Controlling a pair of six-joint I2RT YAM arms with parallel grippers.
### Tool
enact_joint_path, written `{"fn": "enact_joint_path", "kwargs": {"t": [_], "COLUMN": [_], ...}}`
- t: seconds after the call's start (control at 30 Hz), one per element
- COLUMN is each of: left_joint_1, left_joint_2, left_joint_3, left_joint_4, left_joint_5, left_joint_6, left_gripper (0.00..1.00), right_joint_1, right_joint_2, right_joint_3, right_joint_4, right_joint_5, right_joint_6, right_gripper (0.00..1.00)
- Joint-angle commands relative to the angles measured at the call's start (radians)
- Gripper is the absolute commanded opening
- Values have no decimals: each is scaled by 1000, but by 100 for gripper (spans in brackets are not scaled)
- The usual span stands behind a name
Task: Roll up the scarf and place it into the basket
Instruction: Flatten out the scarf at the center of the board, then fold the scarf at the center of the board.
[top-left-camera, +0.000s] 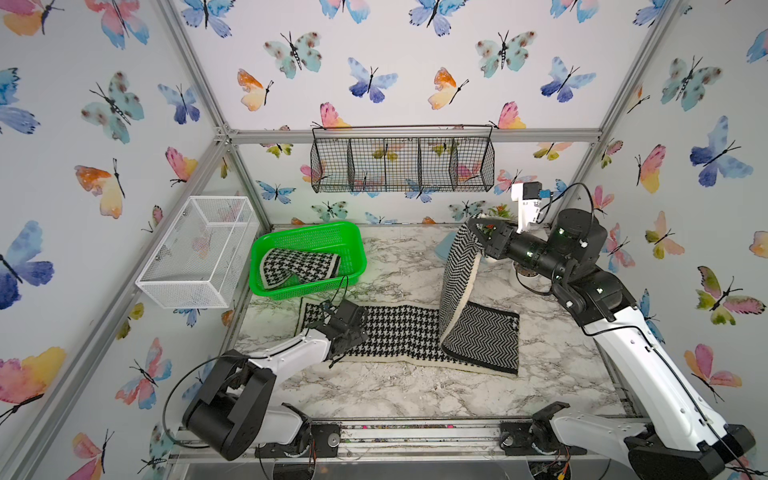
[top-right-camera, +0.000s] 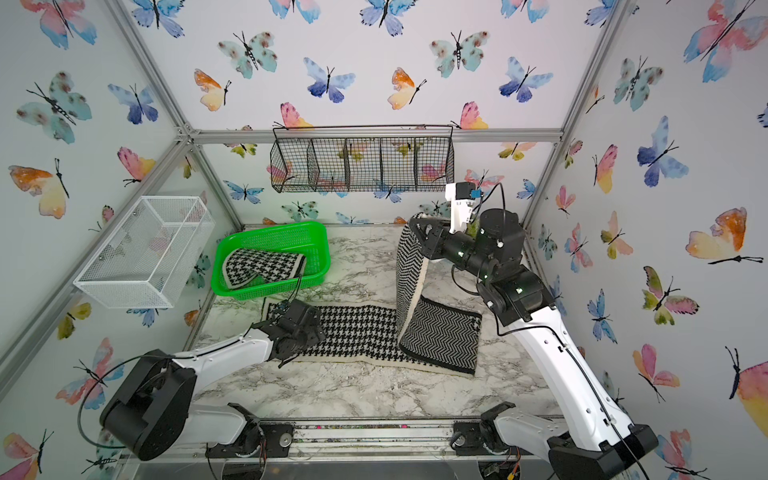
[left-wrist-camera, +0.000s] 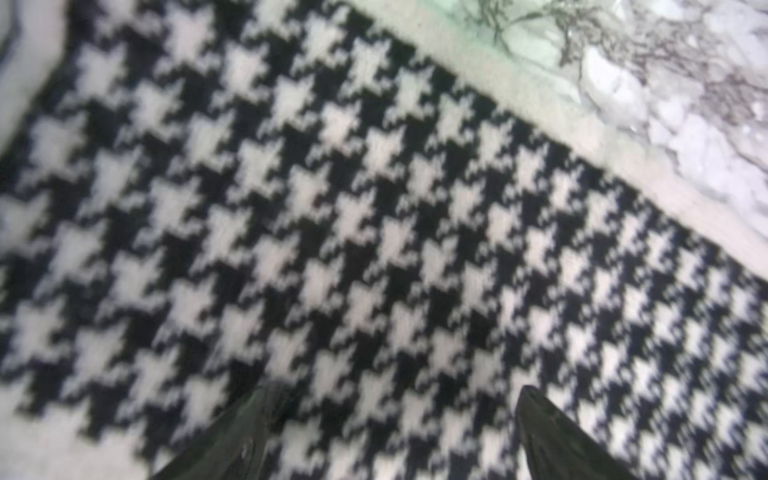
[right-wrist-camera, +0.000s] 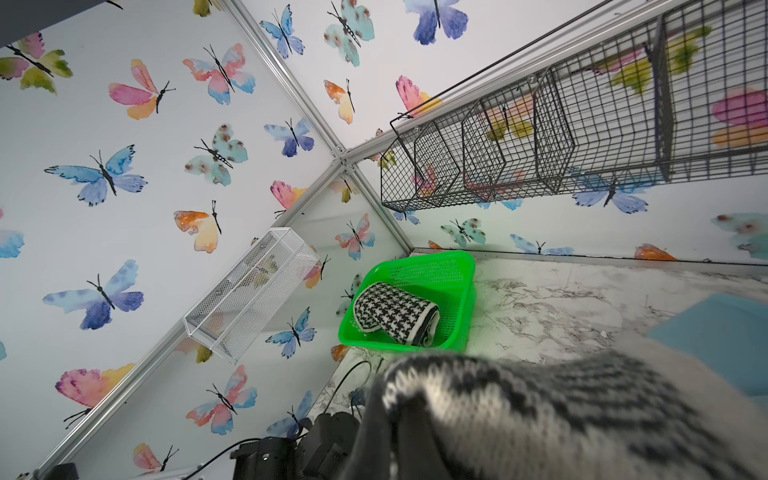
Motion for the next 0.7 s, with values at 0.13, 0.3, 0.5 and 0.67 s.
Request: {"fn": "enact_joint_path", "kwargs": {"t": [0.13, 0.3, 0.5, 0.67], "left_joint_1": [17, 48, 148, 286], "left_joint_2": [-99, -35, -98, -157], "left_joint_3": [41, 127, 195, 238], "left_joint_4": [-131, -178, -203, -238], "left_joint_5": [-22, -75, -55, 23], "left_joint_6": [14, 78, 156, 247], "left_gripper": [93, 93, 94, 94], "right_joint_1": [24, 167, 364, 453], "right_joint_2": [65, 116, 194, 262], "right_joint_3": [58, 122, 186, 217], "right_joint_4": [-48, -62, -73, -83], "right_joint_5": [-46, 39, 148, 159], "right_joint_6": [-45, -49, -37, -14], "right_gripper": [3, 3, 3, 3]}}
